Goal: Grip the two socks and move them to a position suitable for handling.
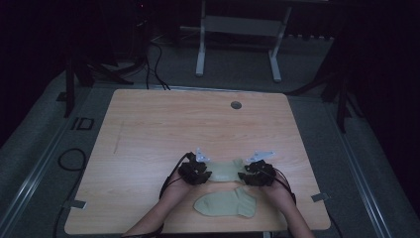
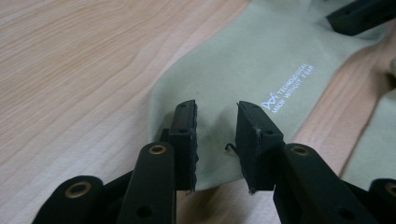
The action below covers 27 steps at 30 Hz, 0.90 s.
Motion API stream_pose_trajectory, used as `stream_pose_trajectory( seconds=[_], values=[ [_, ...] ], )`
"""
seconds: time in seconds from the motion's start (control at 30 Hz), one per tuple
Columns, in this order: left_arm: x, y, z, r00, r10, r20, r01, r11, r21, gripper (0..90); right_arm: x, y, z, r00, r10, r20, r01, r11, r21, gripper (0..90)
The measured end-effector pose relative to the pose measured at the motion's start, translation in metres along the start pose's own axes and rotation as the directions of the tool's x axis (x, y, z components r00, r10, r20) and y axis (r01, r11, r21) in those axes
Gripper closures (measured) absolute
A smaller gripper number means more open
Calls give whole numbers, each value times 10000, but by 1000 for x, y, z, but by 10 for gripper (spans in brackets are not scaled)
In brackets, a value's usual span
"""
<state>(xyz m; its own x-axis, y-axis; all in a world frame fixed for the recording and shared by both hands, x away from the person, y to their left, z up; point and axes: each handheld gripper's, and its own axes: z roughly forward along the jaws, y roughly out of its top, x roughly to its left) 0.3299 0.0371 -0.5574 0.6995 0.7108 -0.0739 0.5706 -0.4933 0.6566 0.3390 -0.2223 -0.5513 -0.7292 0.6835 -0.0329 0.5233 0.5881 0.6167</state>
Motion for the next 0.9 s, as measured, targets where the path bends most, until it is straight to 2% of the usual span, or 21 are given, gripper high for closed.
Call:
stream_pose_trajectory(
  seconds=[0.07, 0.23, 0.3, 0.33, 0.43, 0.57, 0.7, 0.77, 0.87, 0.9],
  values=[
    [3, -1, 0, 9998, -179, 133, 180, 9998, -95, 684, -4, -3, 0, 9998, -55, -203, 51, 9998, -166, 558],
    [5, -2, -1, 9999, -92, 122, 93, 9999, -63, 679, -9, -7, -1, 9974, -478, -545, 456, 9981, -406, 557],
    [4, -2, -1, 10000, -3, 55, 3, 10000, -61, 679, -10, -7, -1, 9970, -518, -570, 495, 9979, -421, 558],
    [4, -1, -1, 10000, -24, 49, 24, 10000, -52, 678, -10, -7, -1, 9958, -680, -615, 657, 9971, -388, 557],
    [3, -1, -1, 9999, -90, 66, 90, 9999, -43, 671, -12, -5, -1, 9948, -745, -701, 724, 9969, -314, 556],
    [0, -1, -1, 9999, 36, 116, -36, 10000, -6, 607, -11, -1, -1, 9945, -735, -740, 734, 9973, -48, 539],
    [-4, 0, -2, 9992, 85, 393, -86, 10000, 17, 547, -11, 2, -1, 9934, -619, -969, 633, 9979, 111, 485],
    [-7, 0, -4, 9990, 102, 432, -99, 9999, -75, 495, -10, 4, -3, 9946, -434, -944, 445, 9990, 94, 469],
    [-9, 3, -12, 9980, 189, 596, -170, 9993, -321, 464, -9, 6, -8, 9948, -381, -948, 379, 9993, -39, 406],
    [-10, 4, -15, 9982, 188, 567, -167, 9992, -367, 439, -8, 7, -10, 9948, -499, -890, 494, 9987, -82, 396]
  ],
)
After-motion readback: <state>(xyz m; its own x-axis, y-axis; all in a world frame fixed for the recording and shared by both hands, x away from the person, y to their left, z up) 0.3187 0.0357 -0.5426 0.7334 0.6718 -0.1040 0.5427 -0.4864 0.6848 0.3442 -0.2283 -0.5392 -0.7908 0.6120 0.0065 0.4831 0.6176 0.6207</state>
